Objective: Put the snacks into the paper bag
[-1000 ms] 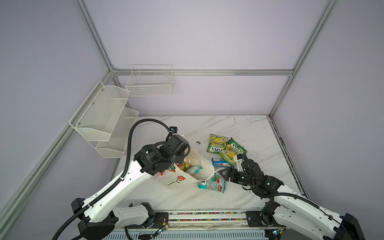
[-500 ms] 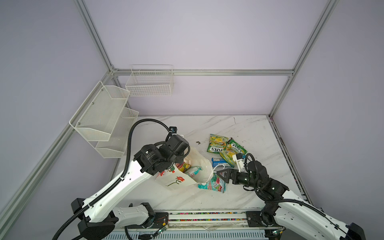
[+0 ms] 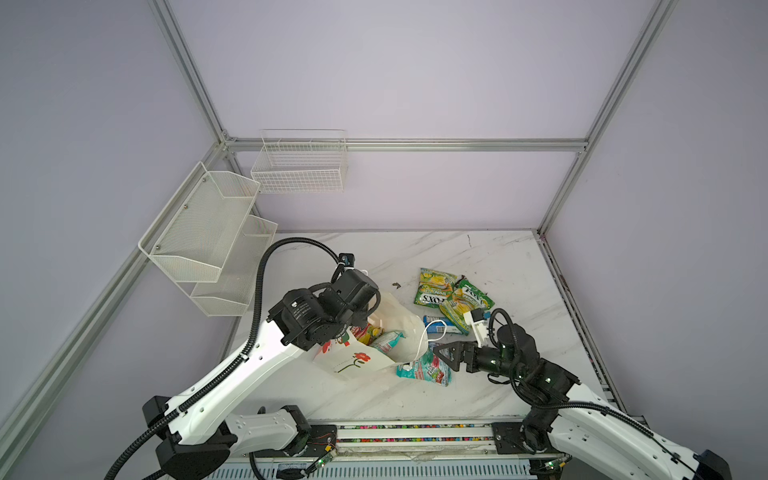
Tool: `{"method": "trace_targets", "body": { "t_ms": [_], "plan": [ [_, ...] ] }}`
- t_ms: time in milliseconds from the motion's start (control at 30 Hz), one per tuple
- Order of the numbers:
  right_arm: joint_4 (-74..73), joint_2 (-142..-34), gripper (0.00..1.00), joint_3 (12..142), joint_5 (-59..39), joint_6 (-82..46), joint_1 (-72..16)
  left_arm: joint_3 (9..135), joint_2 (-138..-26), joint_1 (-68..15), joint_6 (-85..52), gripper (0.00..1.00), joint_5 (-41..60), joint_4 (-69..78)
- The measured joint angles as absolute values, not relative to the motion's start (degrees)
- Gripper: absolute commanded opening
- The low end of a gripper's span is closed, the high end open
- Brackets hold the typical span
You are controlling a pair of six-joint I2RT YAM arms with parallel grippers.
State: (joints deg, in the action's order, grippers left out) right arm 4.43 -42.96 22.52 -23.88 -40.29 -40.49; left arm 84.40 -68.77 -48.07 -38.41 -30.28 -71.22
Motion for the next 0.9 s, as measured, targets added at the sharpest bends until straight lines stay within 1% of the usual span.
{"method": "trace_targets", "body": {
  "t_ms": [100,500,733,900],
  "plan": [
    [5.0,-45.9,0.97,20.6,-22.4,-41.3,-40.5,84.4,-68.8,-48.1,-38.4,0.0,-30.3,-71.2],
    [5.1,-45.9,0.97,17.8,-16.2,-46.1,-40.5,84.4,-68.8,-48.1,-38.4,0.0,-30.4,-71.3],
    [3.8,-48.2,0.91,16.6,-15.4,-47.7,-40.5,84.4,-68.8,-48.1,-38.5,0.0,-30.4,-71.2],
    [0.0,-50.8,0.84,15.2,-16.3,-48.8,-40.5,84.4,-68.8,-48.1,-38.5,0.0,-30.4,-71.2]
  ]
}}
